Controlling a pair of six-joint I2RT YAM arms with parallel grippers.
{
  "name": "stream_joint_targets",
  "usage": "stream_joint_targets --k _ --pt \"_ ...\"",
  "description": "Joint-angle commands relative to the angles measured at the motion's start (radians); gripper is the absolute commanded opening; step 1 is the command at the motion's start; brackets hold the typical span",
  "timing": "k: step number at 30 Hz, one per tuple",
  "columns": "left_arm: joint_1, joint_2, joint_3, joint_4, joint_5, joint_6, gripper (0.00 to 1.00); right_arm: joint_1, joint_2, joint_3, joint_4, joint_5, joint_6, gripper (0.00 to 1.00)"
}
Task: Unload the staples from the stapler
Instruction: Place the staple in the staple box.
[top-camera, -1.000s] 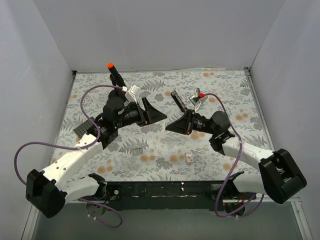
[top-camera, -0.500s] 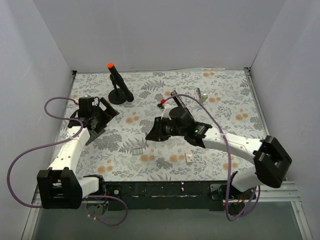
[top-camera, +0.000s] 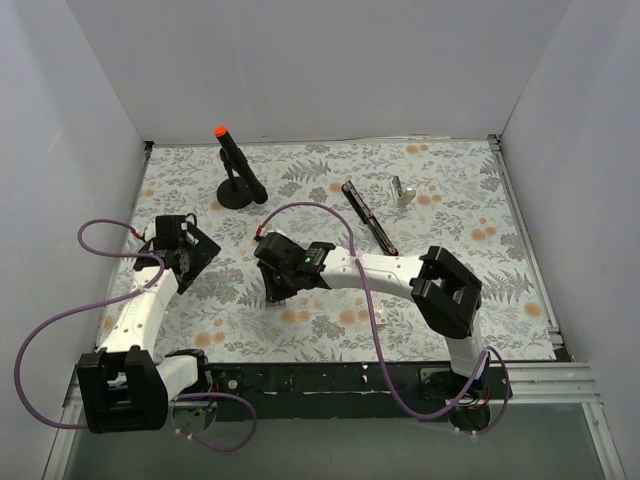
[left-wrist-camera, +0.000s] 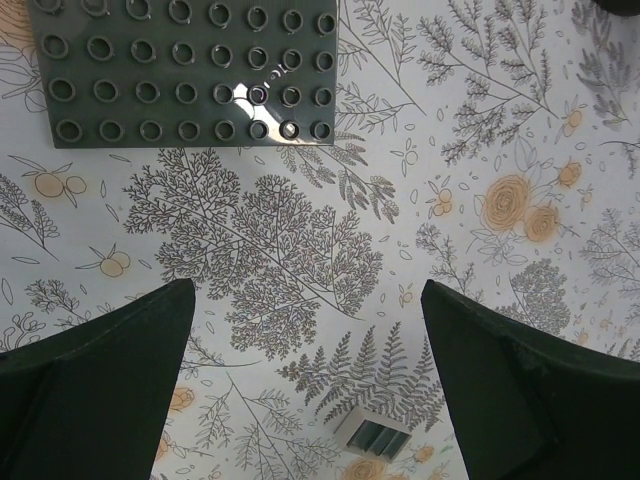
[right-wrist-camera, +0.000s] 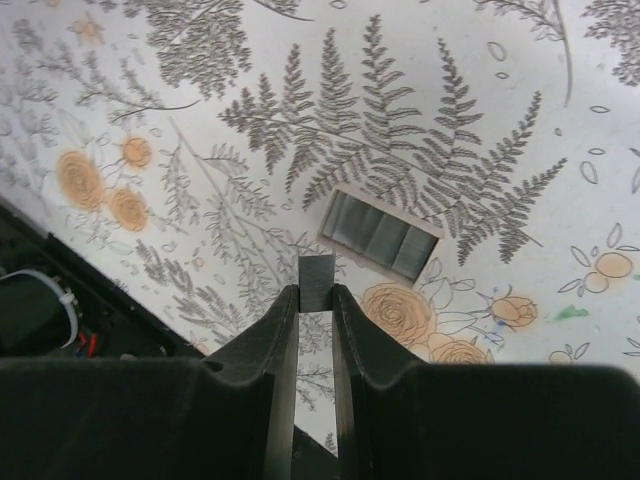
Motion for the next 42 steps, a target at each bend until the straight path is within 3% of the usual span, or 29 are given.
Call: stream_joint_targets --k 1,42 --pt "0.003 -0.065 0.013 0.013 -0.028 0.013 0.98 -0.003 0.048 0.098 -0.156 0.085 -0.013 0.22" --pt "-0.016 -0.048 0.006 0.049 0.032 0.046 0.98 0.019 0.149 0.19 -0.225 0.158 0.027 0.25"
